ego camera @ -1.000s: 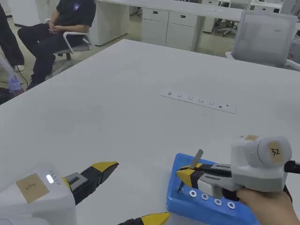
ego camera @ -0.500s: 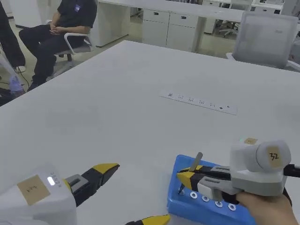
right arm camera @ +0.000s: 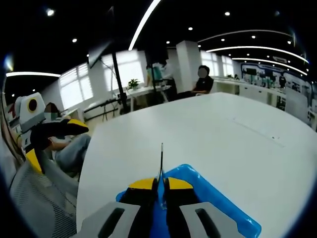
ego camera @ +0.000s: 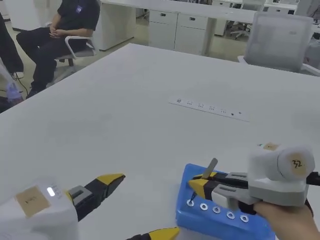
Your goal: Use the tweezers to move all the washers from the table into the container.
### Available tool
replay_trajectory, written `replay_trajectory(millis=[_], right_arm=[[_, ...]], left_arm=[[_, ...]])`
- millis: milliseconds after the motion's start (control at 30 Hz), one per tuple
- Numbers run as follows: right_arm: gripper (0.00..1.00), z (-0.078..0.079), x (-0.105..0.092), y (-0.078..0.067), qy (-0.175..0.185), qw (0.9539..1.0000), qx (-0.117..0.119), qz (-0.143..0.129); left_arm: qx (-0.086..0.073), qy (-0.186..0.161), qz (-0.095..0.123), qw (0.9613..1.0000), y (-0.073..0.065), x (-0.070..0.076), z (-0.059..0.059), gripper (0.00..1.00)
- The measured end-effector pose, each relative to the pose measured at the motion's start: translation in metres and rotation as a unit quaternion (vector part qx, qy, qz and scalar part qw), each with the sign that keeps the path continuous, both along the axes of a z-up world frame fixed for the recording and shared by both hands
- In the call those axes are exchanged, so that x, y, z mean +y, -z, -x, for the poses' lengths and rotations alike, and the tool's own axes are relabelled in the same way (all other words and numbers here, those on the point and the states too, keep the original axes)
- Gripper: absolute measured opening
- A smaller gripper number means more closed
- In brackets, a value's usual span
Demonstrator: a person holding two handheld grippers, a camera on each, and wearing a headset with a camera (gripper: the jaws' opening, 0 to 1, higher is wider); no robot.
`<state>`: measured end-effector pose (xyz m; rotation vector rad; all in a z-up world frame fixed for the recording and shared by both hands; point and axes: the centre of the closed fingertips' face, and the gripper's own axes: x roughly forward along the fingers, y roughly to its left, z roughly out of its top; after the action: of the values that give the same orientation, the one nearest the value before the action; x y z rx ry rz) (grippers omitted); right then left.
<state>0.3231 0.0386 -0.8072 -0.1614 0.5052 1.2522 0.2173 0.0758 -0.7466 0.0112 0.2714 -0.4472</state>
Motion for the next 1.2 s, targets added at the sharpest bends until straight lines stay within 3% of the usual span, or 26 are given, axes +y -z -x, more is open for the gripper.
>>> replay_trajectory(millis=[367,500,667,867,900,967,1000,1067,1200], right_arm=[[0.04,0.012,-0.015,-0.032,0.012,0.9993,-0.021,-0.029],[0.04,0.019,-0.019,-0.040,0.011,0.9990,-0.029,-0.033],[0.04,0.028,-0.024,-0.046,0.005,0.9988,-0.037,-0.031],[0.04,0.044,-0.031,-0.052,-0.010,0.9986,-0.040,-0.033],[0.04,0.048,-0.032,-0.053,-0.015,0.9986,-0.040,-0.031],[0.04,0.057,-0.035,-0.052,-0.031,0.9984,-0.041,-0.023],[0.04,0.061,-0.037,-0.051,-0.037,0.9982,-0.044,-0.017],[0.04,0.071,-0.041,-0.047,-0.058,0.9971,-0.049,0.001],[0.04,0.089,-0.045,-0.045,-0.079,0.9962,-0.038,-0.002]], left_arm=[[-0.013,0.009,0.002,0.9999,-0.007,-0.003,0.002,0.67],[-0.009,0.017,0.011,0.9998,-0.008,-0.003,0.002,0.66],[-0.003,0.017,0.043,0.9989,-0.012,0.001,0.002,0.65],[0.012,0.043,0.050,0.9977,-0.015,-0.006,0.006,0.58],[0.023,0.061,0.036,0.9972,-0.013,-0.011,0.008,0.59],[0.027,0.091,0.010,0.9954,-0.015,-0.019,0.011,0.56],[0.026,0.101,0.008,0.9945,-0.018,-0.022,0.012,0.53],[0.030,0.129,0.021,0.9909,-0.025,-0.031,0.014,0.48],[0.037,0.172,0.028,0.9841,-0.035,-0.045,0.014,0.42]])
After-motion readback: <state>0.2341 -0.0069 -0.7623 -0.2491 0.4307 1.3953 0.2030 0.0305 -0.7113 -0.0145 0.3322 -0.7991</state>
